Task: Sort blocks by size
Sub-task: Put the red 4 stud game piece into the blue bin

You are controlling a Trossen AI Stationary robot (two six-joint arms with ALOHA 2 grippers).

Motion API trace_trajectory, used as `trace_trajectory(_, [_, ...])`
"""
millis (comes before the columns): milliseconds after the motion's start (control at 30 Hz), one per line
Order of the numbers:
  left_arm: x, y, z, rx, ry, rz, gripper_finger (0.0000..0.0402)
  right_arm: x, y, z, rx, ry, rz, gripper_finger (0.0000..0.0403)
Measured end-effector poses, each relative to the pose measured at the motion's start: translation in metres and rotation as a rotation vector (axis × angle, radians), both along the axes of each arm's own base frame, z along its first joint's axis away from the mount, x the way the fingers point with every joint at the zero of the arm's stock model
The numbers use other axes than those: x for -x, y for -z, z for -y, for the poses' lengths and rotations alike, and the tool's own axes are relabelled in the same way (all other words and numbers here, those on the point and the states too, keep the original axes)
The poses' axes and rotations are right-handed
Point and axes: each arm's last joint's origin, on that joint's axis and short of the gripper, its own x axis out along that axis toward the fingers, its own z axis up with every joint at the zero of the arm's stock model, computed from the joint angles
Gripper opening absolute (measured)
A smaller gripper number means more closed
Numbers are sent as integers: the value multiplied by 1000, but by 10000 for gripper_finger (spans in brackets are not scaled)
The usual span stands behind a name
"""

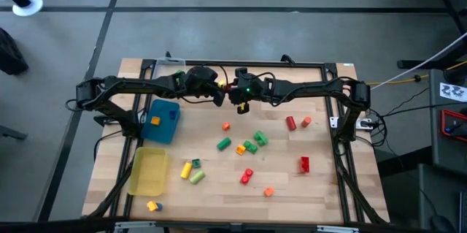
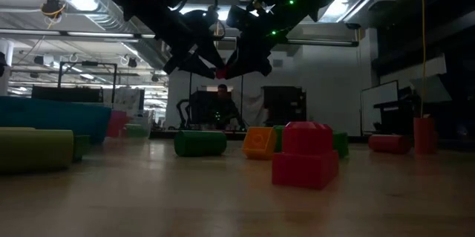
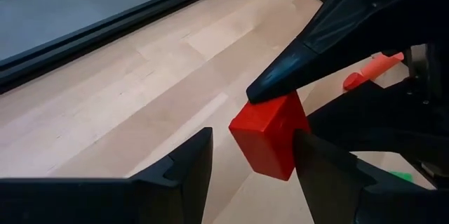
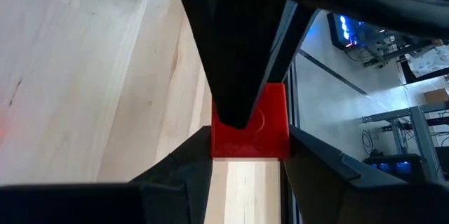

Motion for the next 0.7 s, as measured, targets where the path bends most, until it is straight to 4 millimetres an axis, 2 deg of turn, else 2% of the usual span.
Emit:
trace_trajectory(233, [4, -1, 0, -6, 7, -21, 180, 0, 1, 0, -1, -5, -10, 161])
trace_trajectory(533, [25, -24, -4, 16, 43, 21, 180, 1, 1, 0, 1, -7, -14, 161])
trace_trajectory(700, [35, -36, -4, 111, 99, 102, 180, -1, -2, 0, 18, -13, 20, 161])
